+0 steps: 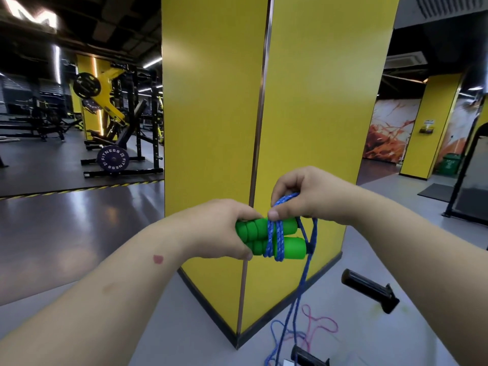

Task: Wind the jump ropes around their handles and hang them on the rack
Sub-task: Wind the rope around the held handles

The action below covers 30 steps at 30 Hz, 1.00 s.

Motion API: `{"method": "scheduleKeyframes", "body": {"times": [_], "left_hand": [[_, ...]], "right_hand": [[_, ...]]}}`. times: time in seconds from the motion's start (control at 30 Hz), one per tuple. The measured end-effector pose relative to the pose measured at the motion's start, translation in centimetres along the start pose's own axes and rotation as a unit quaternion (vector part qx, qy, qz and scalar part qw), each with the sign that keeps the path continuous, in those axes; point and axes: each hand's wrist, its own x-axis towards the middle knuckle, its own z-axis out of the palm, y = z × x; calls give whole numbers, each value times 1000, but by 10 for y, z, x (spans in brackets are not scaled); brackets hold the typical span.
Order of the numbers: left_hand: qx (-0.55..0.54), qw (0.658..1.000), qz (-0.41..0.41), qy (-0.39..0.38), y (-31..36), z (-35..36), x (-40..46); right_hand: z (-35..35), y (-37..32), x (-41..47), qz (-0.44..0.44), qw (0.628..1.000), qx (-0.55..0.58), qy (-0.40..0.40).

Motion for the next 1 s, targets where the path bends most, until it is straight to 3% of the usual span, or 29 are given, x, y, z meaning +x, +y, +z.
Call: {"method": "scheduleKeyframes", "body": {"times": [0.17,0.3,0.4,0.47,0.57,0.63,0.7,0.77,0.83,1.0], "left_hand": [[-153,986,59,-20,-1,-4,-5],[-296,953,71,16,-6,2,-2],[-396,914,43,79,-14,7,3],[-399,907,9,137,-16,10,7],[-319,920,-43,224,-16,14,14],[-225,946,-53,226,-12,15,14],[-143,970,-47,192,-4,14,10],[-108,982,-28,153,3,12,6],[-139,985,0,103,7,10,2],[-229,970,61,53,3,-1,-5]], "right_hand": [[3,25,8,46,958,284,1],[26,44,9,152,905,397,23],[41,50,-1,156,921,358,-17],[45,42,-11,164,944,284,-33],[42,16,-21,143,988,41,-44],[33,-3,-25,91,984,-147,-34],[20,-20,-26,40,972,-231,-17],[3,-28,-24,21,973,-229,-6],[-10,-27,-19,7,982,-190,9],[-16,-3,-5,8,997,73,22]]}}
